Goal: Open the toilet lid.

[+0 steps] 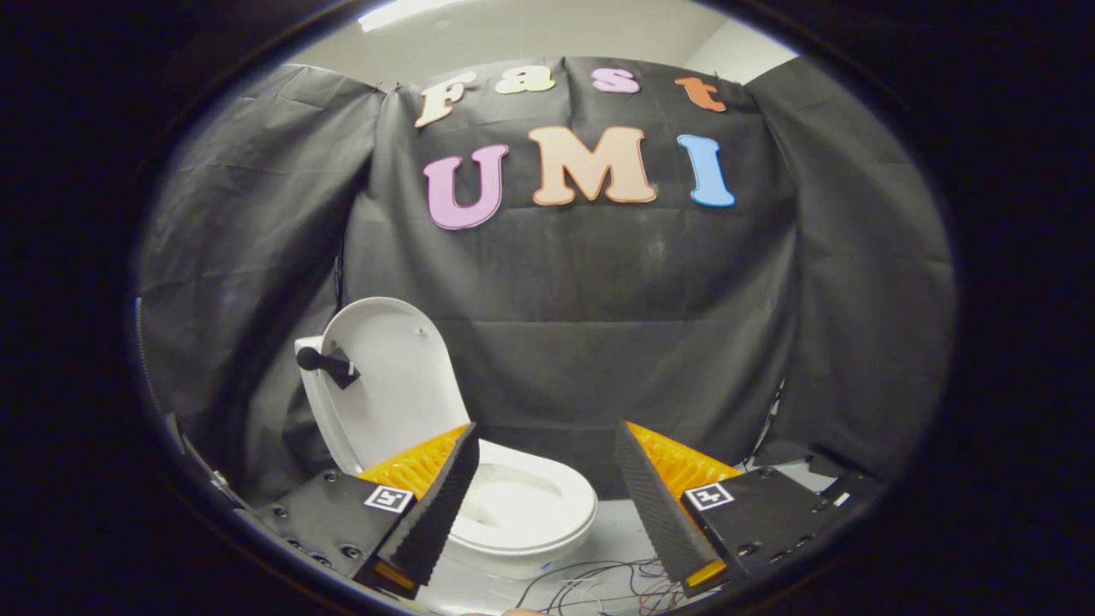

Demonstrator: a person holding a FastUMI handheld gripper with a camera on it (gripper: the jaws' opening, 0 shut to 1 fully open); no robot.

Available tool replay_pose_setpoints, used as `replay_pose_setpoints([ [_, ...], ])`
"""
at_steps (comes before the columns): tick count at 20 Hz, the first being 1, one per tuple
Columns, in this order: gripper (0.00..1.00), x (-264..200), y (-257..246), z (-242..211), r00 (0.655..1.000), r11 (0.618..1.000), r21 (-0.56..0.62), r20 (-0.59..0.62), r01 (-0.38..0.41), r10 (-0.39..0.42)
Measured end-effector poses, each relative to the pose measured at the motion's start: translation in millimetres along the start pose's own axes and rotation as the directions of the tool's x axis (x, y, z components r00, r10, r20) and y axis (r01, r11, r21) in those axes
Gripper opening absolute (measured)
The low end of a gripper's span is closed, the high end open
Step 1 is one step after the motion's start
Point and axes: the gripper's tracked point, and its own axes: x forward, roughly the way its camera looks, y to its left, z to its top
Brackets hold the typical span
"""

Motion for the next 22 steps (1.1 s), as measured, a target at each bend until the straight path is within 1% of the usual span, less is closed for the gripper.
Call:
replay_pose_setpoints([
  [3, 0.99, 10.6, 6.6, -2.0, 1.000, 1.000, -0.017, -0.011, -0.018, 0.018],
  [6, 0.99, 16.2, 18.3, -4.7, 0.998, 0.997, -0.051, -0.022, -0.054, 0.053],
  [8, 0.99, 24.9, 35.6, 5.0, 0.994, 0.993, -0.053, 0.021, -0.110, 0.111],
  [9, 0.99, 31.8, 39.2, 12.0, 0.992, 0.992, -0.049, 0.044, -0.113, 0.115],
  [12, 1.00, 49.4, 51.5, 17.9, 0.995, 0.997, -0.011, 0.077, -0.070, 0.071],
  [14, 0.99, 57.6, 66.4, 27.8, 0.992, 0.999, 0.022, 0.124, -0.041, 0.038],
  [16, 0.99, 64.3, 75.6, 36.0, 0.985, 0.996, 0.087, 0.170, 0.012, -0.027],
  [17, 0.99, 67.2, 82.6, 39.0, 0.980, 0.992, 0.127, 0.190, 0.028, -0.052],
  [20, 0.94, 71.5, 102.4, 42.2, 0.960, 0.969, 0.236, 0.247, 0.070, -0.130],
  [22, 0.92, 72.7, 117.9, 38.7, 0.951, 0.955, 0.286, 0.263, 0.085, -0.164],
])
